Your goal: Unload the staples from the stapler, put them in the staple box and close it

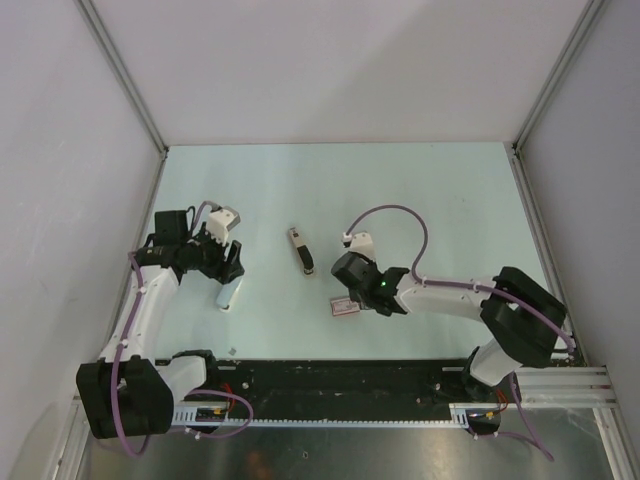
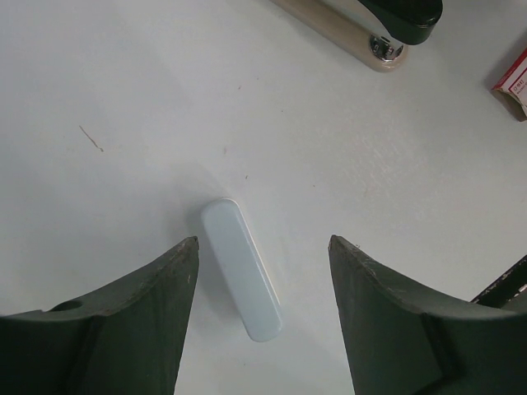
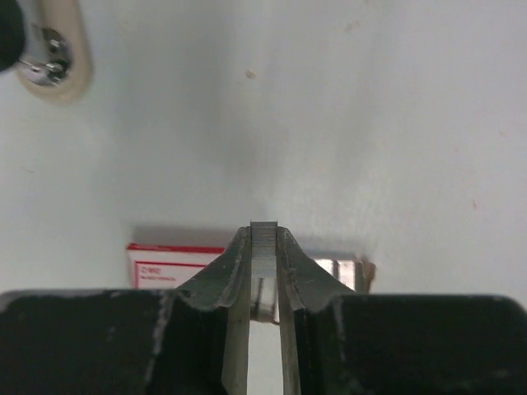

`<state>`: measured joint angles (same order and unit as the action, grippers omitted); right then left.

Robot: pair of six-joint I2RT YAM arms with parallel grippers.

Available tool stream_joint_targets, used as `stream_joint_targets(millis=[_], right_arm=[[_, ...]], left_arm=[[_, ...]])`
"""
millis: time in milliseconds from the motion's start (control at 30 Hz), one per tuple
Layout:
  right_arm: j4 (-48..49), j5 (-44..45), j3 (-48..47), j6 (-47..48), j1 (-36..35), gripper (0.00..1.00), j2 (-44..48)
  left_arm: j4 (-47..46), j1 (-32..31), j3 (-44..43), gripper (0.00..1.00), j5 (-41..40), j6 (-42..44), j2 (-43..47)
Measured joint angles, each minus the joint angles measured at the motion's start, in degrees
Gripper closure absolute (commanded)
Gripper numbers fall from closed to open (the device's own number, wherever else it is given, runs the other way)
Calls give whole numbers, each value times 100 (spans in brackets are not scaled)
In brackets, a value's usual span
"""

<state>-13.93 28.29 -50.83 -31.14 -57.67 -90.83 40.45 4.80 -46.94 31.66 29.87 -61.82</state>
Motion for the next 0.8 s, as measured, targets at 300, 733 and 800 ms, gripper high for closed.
stream_joint_targets(millis=[300, 733, 800], right_arm=[[-166, 157, 699, -444, 13, 98, 737], [-166, 251, 872, -715, -46, 96, 813], [-166, 251, 872, -741, -59, 96, 811]], left_arm=[[2, 0, 0, 30, 7, -37, -52], [2, 0, 0, 29, 28, -57, -81], [2, 0, 0, 29, 35, -57, -87]])
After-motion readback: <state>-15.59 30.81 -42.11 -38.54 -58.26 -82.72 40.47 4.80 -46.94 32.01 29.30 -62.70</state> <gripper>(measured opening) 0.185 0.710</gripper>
